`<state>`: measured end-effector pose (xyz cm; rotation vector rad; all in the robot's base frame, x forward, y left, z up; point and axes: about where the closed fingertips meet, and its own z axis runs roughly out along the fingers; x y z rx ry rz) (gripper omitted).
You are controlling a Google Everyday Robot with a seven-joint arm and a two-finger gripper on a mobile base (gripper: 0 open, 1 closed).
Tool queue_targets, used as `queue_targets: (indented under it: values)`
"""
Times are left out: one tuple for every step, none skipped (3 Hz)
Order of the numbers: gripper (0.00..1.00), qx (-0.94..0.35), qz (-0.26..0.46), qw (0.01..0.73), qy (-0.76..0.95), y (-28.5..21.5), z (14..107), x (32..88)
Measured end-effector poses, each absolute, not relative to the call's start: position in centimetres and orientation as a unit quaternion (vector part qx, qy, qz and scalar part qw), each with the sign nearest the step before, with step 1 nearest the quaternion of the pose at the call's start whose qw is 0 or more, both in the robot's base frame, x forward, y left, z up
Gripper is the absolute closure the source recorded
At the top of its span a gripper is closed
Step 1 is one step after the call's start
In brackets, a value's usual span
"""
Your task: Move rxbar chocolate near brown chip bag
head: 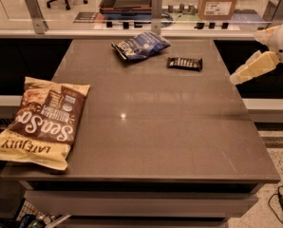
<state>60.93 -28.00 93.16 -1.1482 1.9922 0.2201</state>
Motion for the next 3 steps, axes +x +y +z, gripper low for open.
queue_targets:
  values:
    - [0.0,-0.445,0.084,0.432,0.78,-27.7,92.5,62.2]
    - [0.0,-0.446,0.086,0.432,0.779,-27.6,92.4,62.4]
    - [0.0,-0.448,0.1,0.435,0.775,-26.7,91.6,64.0]
